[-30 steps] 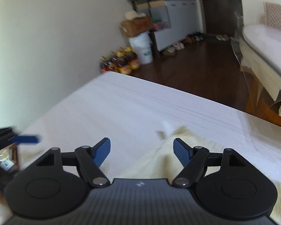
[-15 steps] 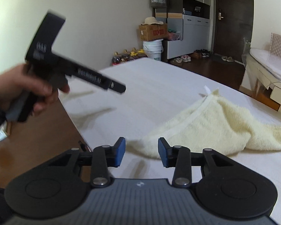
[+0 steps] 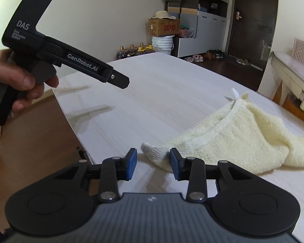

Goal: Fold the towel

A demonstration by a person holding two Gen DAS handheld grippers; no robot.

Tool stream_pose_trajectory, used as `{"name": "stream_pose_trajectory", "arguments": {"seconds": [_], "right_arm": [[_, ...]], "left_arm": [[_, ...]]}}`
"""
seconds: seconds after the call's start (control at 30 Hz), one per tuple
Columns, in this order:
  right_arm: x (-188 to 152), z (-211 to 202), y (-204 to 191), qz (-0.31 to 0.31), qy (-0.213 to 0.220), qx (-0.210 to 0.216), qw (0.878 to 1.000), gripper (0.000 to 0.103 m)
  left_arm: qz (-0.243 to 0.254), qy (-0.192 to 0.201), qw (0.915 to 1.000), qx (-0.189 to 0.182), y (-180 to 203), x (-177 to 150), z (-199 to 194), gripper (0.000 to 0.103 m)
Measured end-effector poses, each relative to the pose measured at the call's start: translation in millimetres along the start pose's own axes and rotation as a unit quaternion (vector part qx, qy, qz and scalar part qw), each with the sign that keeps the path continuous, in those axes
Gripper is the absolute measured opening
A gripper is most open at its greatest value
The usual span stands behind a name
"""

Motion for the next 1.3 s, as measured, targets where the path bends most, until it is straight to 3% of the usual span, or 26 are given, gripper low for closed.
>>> {"name": "stream_pose_trajectory", "arguments": {"seconds": [0.1, 0.23, 0.33, 0.53, 0.77, 0.9, 1.03, 1.17, 1.3], "right_arm": [[2.9, 3.2, -1.3, -0.009, -0.005, 0.0, 1.0, 0.039], [7.2, 7.4, -4.7, -0.026, -0.007, -0.018, 0.999, 0.031], [7.2, 8.4, -8.4, -0.044, -0.001, -0.037, 0.998, 0.016], [-3.9, -16.1, -4.9, -0.049, 0.006, -0.002, 0.999, 0.012], [-31.0, -75.9, -4.3, -0.066, -0.001, 0.092, 0.994, 0.011], [-45.7, -101.9, -11.4, -0.077, -0.009, 0.129, 0.989, 0.011], [-52.1, -113.4, -13.9, -0.068, -0.003, 0.145, 0.987, 0.011], [-54.9, -119.1, -16.5, -0.061, 0.003, 0.159, 0.985, 0.011], [-54.1, -123.0, -14.3, -0.055, 0.012, 0.166, 0.985, 0.011]], "left_arm": [[0.0, -0.002, 1.0, 0.002, -1.1, -1.0, 2.0, 0.094], [0.002, -0.004, 1.0, 0.004, -1.5, -0.1, 3.9, 0.094], [0.009, -0.006, 0.9999, 0.004, -0.5, 1.1, 5.8, 0.094], [0.059, -0.011, 0.998, -0.021, 8.6, 17.3, 16.5, 0.094], [0.147, -0.028, 0.9835, -0.102, 36.4, 43.2, 46.9, 0.094], [0.187, -0.061, 0.9676, -0.158, 60.1, 43.7, 71.4, 0.094], [0.24, -0.078, 0.9558, -0.15, 74.6, 34.1, 80.4, 0.094], [0.288, -0.079, 0.9479, -0.111, 77.0, 27.1, 87.8, 0.095], [0.269, -0.081, 0.9518, -0.124, 66.9, 27.8, 91.9, 0.097]]}}
Point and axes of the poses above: each gripper's, at about its wrist camera, not at the fingertips, and z roughly the way its jaws point, y to its right, x to its top, the point moved 3 cm from there along z, roughly the way its jaws point, and after that the axes turned 13 degrees about -x, right-handed, at the moved point
